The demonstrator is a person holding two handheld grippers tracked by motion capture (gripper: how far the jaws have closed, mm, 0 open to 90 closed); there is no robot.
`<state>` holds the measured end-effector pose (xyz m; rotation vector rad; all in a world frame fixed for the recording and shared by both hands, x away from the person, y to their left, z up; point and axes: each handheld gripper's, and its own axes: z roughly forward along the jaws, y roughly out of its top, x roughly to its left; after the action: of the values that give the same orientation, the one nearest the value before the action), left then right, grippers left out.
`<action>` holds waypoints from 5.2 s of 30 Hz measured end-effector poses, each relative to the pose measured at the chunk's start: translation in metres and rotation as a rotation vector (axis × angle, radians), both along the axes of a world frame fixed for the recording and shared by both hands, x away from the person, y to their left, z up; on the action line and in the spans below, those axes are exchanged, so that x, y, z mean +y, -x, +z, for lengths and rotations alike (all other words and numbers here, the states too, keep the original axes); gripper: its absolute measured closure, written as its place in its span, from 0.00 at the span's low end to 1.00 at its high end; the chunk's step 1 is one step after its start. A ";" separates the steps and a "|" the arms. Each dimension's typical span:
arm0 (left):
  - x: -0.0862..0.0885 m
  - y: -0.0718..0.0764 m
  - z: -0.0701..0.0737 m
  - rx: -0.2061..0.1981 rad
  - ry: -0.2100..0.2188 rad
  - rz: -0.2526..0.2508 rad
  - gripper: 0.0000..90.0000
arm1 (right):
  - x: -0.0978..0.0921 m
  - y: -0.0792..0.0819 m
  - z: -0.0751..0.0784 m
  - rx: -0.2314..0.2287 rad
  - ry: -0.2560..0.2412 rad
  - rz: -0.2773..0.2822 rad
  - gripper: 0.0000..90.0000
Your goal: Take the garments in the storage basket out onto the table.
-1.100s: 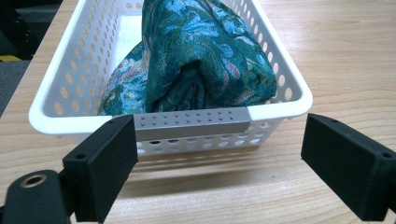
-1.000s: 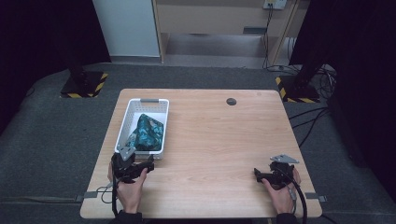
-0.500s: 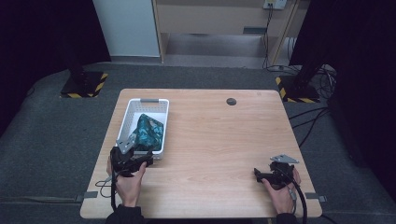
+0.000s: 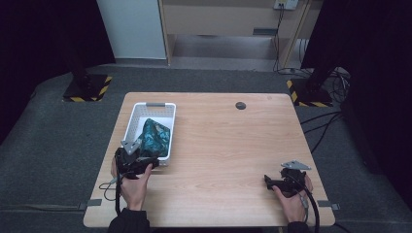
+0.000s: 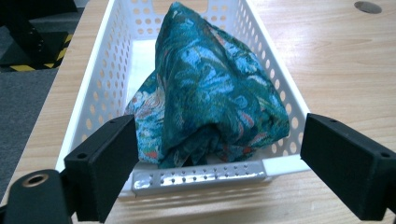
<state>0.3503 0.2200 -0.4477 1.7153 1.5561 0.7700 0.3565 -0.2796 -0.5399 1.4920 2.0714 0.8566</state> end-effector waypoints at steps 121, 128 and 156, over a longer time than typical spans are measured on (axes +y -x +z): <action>0.000 -0.084 -0.032 0.252 0.086 0.042 0.39 | 0.000 0.000 0.000 0.000 0.000 0.000 0.00; 0.001 -0.086 -0.034 0.259 0.089 0.044 0.51 | 0.000 0.000 0.000 0.000 0.000 0.000 0.00; 0.006 -0.082 -0.035 0.227 0.073 0.054 0.78 | 0.000 0.000 0.000 0.000 0.000 0.000 0.00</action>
<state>0.4325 0.2260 -0.4826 1.7622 1.7656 0.5526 0.3565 -0.2796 -0.5399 1.4917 2.0713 0.8567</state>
